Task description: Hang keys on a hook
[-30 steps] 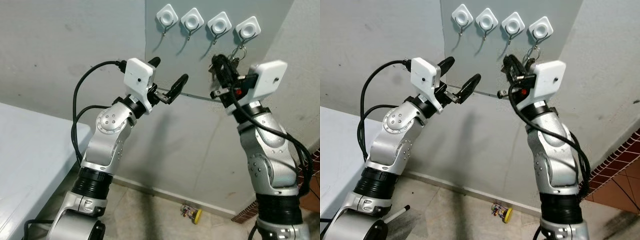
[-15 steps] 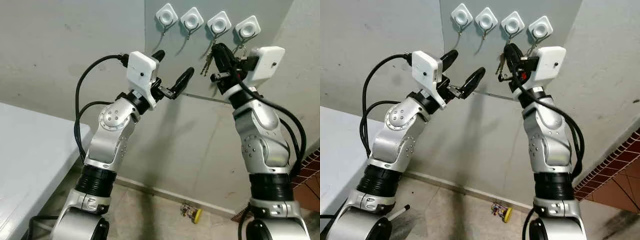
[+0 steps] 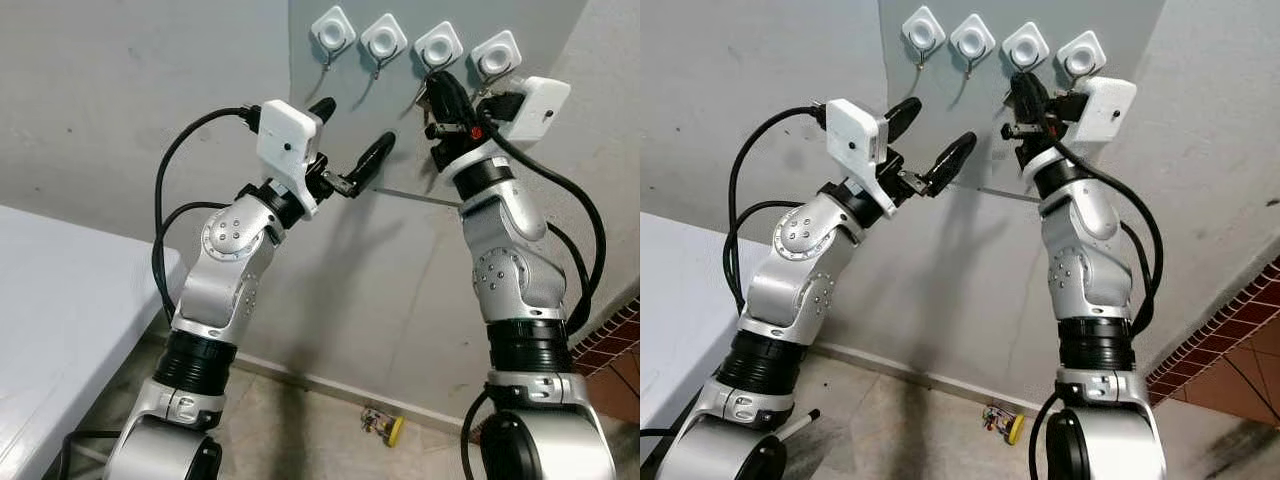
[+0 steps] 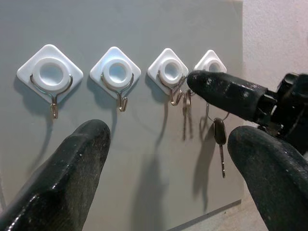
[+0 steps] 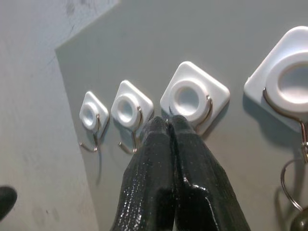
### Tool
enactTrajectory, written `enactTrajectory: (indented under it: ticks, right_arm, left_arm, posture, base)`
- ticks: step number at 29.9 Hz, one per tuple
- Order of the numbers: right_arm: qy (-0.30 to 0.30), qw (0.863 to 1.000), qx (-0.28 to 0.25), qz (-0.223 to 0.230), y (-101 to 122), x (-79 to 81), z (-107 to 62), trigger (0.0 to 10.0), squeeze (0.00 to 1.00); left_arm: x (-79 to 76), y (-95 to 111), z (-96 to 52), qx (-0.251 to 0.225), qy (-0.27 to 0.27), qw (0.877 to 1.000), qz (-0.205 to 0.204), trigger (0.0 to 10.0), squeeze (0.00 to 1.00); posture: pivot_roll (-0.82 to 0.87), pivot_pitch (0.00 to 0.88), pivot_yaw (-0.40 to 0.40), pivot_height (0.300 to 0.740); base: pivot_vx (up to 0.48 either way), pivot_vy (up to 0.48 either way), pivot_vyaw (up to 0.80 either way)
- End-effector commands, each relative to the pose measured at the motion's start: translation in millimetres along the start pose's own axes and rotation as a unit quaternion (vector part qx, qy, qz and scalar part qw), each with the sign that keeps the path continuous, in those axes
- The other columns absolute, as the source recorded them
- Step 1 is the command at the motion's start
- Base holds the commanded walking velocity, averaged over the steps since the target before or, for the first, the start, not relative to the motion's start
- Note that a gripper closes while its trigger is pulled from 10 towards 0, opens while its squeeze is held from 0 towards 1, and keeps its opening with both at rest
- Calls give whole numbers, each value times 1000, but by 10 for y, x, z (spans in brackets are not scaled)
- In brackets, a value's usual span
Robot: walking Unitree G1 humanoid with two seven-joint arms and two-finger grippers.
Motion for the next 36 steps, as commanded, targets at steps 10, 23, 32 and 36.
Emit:
enactTrajectory:
  ticks: [10, 23, 32, 36]
  right_arm:
    - [-13, 998, -14, 57, -2, -64, 95, 10000, 0]
    - [-59, 979, -27, 195, -72, -126, 79, 10000, 0]
    - [-70, 955, -34, 287, -115, -122, 34, 10000, 0]
    - [-75, 950, -38, 301, -122, -135, 9, 10000, 0]
  left_arm:
    - [-26, 52, -3, -3, -5, 1000, 7, 10000, 0]
    - [-16, 51, -22, -1, 0, 1000, 6, 10000, 0]
    - [-2, 51, -22, 0, 3, 1000, 7, 10000, 0]
    - [3, 54, -24, 1, 5, 1000, 8, 10000, 0]
  posture:
    - [29, 69, -36, 740]
    - [35, 76, -36, 740]
    - [32, 80, -32, 740]
    - [32, 84, -33, 740]
  base:
    - [0, 0, 0]
    - [0, 0, 0]
    - [0, 0, 0]
    - [0, 0, 0]
Point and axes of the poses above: a point about 5 cm out from each wrist's last joint towards the gripper, its own z axis pointing out of the wrist towards the gripper, its own y axis along the axis of the wrist's last joint, x = y × z, the point moved 1 cm from there along z, pointing out of the wrist towards the gripper, and after that the axes turned 5 degrees about -z, right-handed, at the moved point
